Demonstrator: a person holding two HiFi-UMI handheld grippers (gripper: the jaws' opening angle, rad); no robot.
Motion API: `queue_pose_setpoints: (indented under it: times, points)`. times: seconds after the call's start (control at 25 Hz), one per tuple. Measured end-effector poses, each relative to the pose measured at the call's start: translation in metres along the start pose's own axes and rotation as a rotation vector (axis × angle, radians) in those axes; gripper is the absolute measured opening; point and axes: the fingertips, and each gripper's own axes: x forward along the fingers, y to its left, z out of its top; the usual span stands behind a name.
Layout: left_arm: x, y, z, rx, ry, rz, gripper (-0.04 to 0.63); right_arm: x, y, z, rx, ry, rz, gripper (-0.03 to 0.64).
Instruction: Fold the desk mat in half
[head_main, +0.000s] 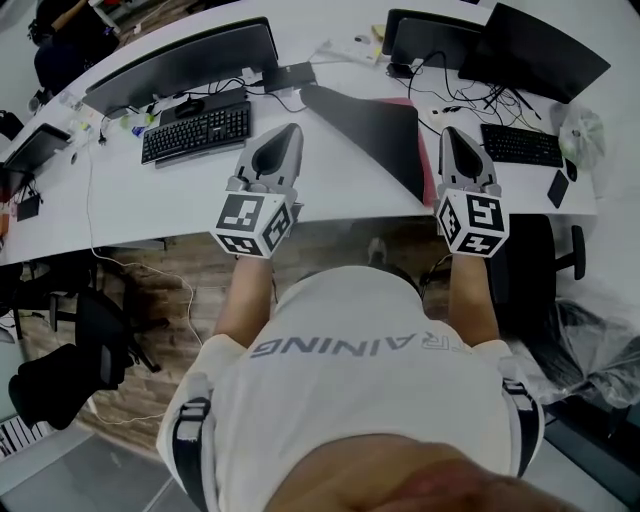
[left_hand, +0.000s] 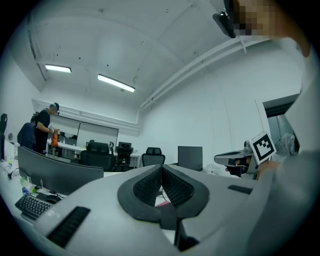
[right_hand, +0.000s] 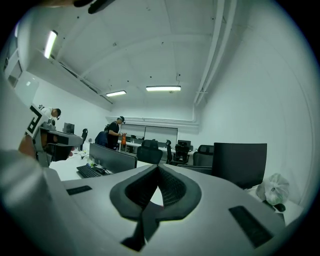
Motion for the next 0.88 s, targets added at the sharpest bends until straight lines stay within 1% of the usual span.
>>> queue_pose_setpoints:
  times: [0.24,0.44,0.68,0.88]
  points:
    - [-0.02,0.001,-0.001,-0.001,-0.002,-0.005,0.032,-0.009,0.022,-0.001,-0.004,0.006,0.018,0.024]
    - [-0.026,-0.001,-0.005,-0.008,-0.001,-0.008,0.032,-0.011,0.028,0.001,-0.026,0.01,0.029,0.024]
    - [-0.028,0.003,0.002,-0.011,-0.042,0.028,0.032,-0.007,0.031,-0.004,-0.027,0.031,0.056,0.024]
    - [-0.022,-0.001,-0.001,-0.02,-0.023,0.002,0.032,-0.002,0.027,-0.006,-0.017,0.04,0.065,0.023]
